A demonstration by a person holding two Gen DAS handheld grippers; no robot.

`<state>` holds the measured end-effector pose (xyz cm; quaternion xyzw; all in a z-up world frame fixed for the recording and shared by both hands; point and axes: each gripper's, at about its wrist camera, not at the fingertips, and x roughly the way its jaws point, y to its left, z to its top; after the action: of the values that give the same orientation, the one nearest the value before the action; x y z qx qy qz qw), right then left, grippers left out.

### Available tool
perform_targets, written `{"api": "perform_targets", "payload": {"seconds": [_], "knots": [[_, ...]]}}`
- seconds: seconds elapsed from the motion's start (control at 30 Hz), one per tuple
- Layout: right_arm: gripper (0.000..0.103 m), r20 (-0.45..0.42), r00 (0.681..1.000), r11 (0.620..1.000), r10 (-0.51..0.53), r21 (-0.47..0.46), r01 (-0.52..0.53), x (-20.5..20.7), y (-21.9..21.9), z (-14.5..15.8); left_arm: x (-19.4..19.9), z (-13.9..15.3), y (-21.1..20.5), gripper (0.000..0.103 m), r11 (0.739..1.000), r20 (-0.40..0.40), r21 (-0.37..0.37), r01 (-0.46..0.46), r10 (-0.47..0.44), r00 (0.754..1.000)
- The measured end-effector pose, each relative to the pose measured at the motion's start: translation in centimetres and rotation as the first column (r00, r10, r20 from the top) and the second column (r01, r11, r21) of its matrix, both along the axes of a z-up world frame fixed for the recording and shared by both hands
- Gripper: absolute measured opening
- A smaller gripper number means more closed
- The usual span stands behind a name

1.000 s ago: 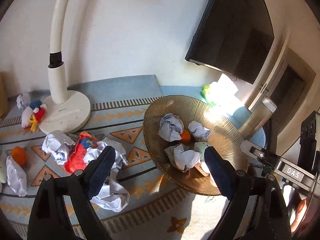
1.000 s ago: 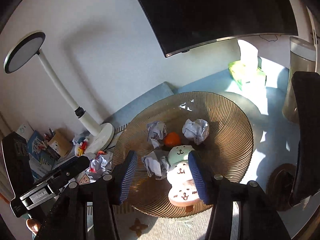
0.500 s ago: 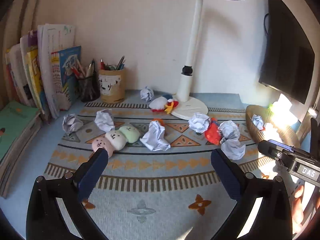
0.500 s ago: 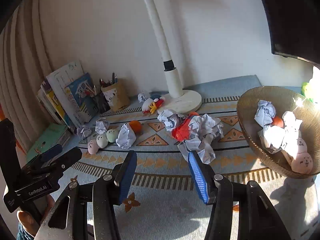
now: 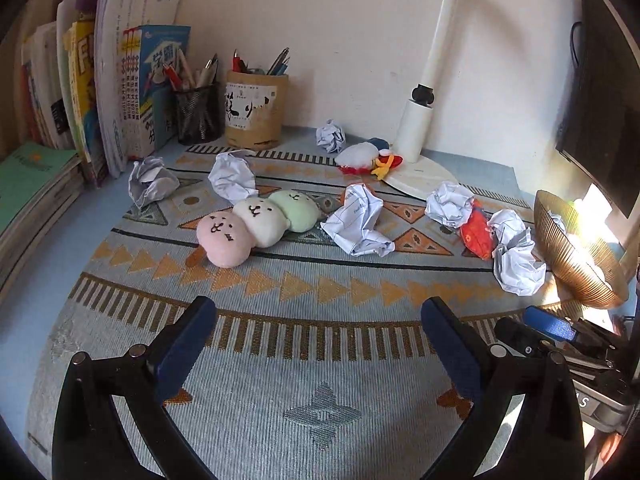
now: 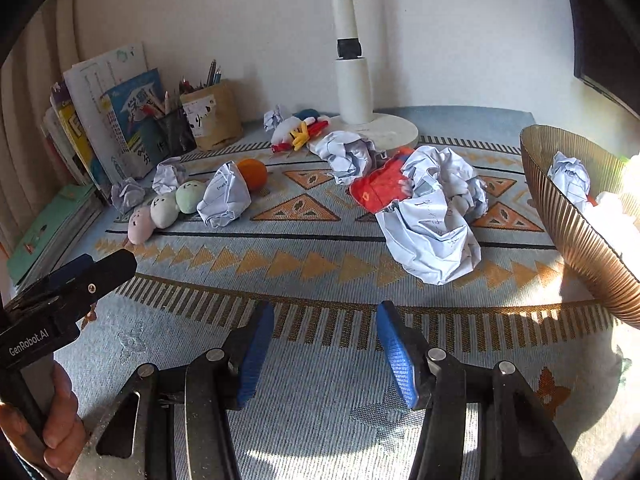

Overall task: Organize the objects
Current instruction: 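Grasp a second plush dango with the left tool while the right tool grasps the Email paper ball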

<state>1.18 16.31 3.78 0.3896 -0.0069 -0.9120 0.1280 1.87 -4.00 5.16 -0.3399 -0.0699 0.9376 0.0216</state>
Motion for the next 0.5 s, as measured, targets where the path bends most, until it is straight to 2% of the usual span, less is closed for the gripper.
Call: {"api": "perform_targets", "payload": {"seconds": [0.13, 0.5], "knots": [[0.052, -0.008, 1.000, 0.999, 0.011, 0.031, -0.010, 0.20, -0.53, -0.02, 0.02, -0.04, -0.03, 0.102, 1.000, 0.002, 0.002, 0.004, -0.004, 1.000], [0.055, 0.018, 1.000, 1.000, -0.004, 0.010, 0.004, -0.12, -0.16, -0.17, -0.12, -0.21, -0.16, 0.102, 1.000, 0.011, 0.009, 0.009, -0.009, 1.000]]}}
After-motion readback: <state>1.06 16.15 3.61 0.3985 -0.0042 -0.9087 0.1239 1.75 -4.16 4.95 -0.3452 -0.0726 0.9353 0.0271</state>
